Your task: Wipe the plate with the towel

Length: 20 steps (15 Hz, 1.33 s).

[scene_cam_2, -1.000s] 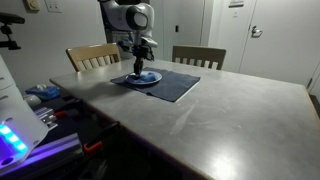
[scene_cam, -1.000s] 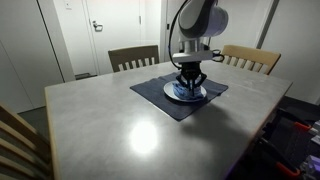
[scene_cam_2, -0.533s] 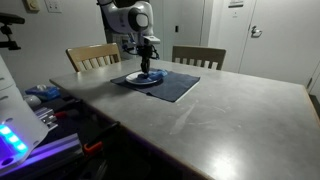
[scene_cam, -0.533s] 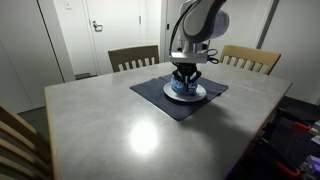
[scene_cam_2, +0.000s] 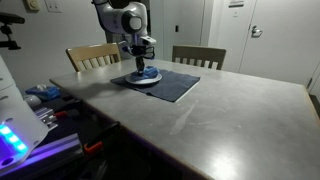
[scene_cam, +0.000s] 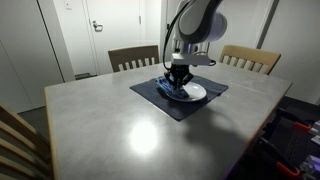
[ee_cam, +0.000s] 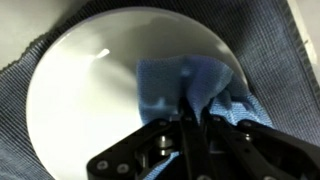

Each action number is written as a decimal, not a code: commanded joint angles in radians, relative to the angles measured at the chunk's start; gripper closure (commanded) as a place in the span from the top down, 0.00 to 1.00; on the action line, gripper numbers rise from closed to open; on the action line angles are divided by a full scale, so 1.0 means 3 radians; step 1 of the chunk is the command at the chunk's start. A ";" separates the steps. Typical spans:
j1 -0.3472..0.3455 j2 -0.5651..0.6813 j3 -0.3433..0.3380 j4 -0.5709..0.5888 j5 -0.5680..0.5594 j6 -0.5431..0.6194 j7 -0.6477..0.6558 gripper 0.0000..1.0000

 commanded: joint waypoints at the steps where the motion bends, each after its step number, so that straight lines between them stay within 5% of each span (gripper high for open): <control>1: -0.0194 -0.0031 0.0207 -0.0086 0.0257 -0.0255 -0.0771 0.02; 3: -0.0163 -0.0050 0.0118 -0.0051 0.0293 -0.0644 -0.0855 0.02; 8: 0.0014 -0.0070 -0.0208 -0.0023 0.0204 -0.1229 -0.0149 0.02; 14: 0.0257 -0.0037 -0.0519 -0.0099 -0.0085 -0.0763 0.1062 0.02; 20: 0.0589 0.0042 -0.0729 -0.0042 -0.1241 -0.0373 0.1871 0.02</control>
